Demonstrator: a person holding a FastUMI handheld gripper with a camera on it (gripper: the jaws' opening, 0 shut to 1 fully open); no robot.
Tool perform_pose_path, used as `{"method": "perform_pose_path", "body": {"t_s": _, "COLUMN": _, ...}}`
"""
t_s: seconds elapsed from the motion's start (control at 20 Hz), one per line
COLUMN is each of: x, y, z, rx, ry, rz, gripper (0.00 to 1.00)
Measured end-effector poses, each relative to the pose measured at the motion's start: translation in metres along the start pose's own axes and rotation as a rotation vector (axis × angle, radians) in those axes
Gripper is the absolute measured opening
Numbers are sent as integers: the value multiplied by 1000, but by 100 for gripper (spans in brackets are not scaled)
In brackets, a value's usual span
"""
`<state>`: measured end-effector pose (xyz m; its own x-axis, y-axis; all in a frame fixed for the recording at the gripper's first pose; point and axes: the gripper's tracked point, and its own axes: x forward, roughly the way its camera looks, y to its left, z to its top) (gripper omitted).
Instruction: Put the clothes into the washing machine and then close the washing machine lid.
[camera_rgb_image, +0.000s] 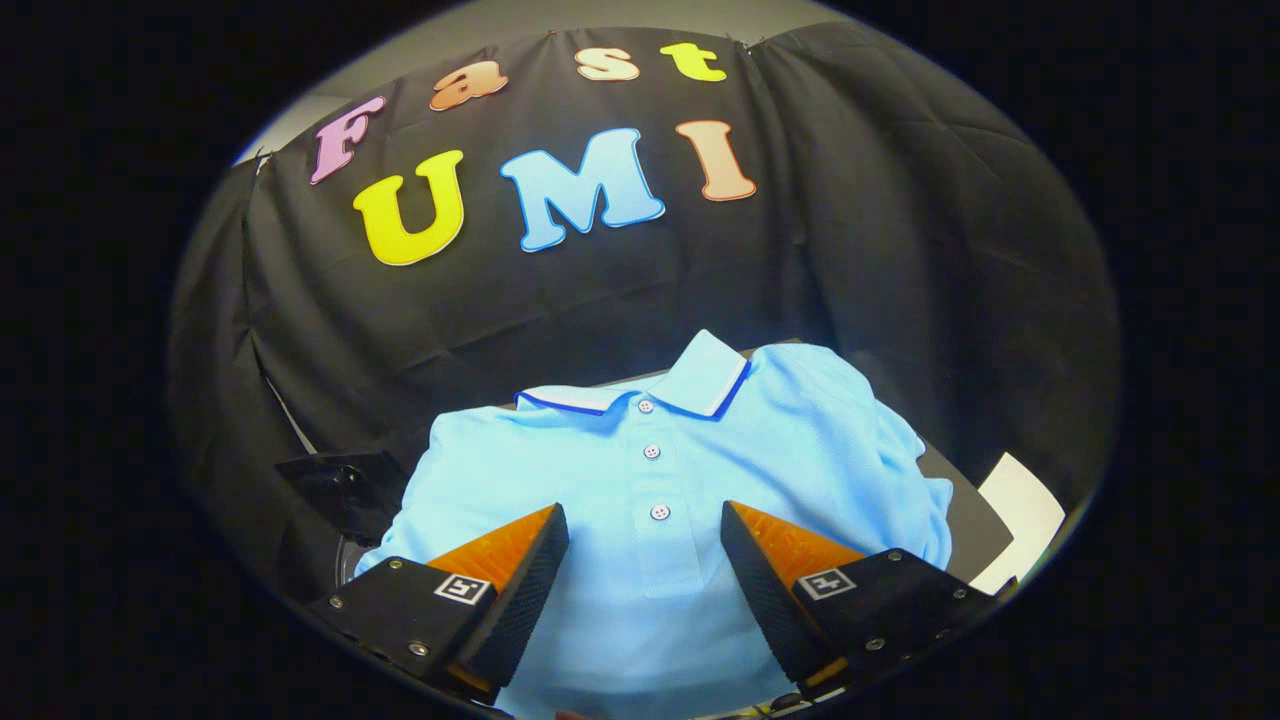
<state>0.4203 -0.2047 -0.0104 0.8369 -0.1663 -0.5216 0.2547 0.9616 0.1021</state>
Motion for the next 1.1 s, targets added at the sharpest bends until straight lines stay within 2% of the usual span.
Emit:
{"method": "perform_pose_path", "body": {"t_s": 0.2, "x": 0, "y": 2, "z": -1, "rx": -29, "ry": 49, "rz": 13, "gripper": 94}}
{"method": "perform_pose_path", "body": {"t_s": 0.45, "x": 2, "y": 1, "z": -6, "rx": -199, "ry": 84, "rz": -12, "gripper": 92}}
{"method": "perform_pose_path", "body": {"t_s": 0.75, "x": -1, "y": -3, "z": -4, "rx": -196, "ry": 108, "rz": -55, "gripper": 88}}
{"method": "perform_pose_path", "body": {"t_s": 0.85, "x": 5, "y": -11, "z": 0, "rx": -177, "ry": 129, "rz": -96, "gripper": 79}}
{"method": "perform_pose_path", "body": {"t_s": 0.95, "x": 5, "y": -11, "z": 3, "rx": -192, "ry": 155, "rz": -125, "gripper": 65}}
{"method": "perform_pose_path", "body": {"t_s": 1.0, "x": 3, "y": -1, "z": -1, "rx": -192, "ry": 160, "rz": -91, "gripper": 53}}
{"method": "perform_pose_path", "body": {"t_s": 1.1, "x": 3, "y": 3, "z": -1, "rx": -202, "ry": 130, "rz": -68, "gripper": 18}}
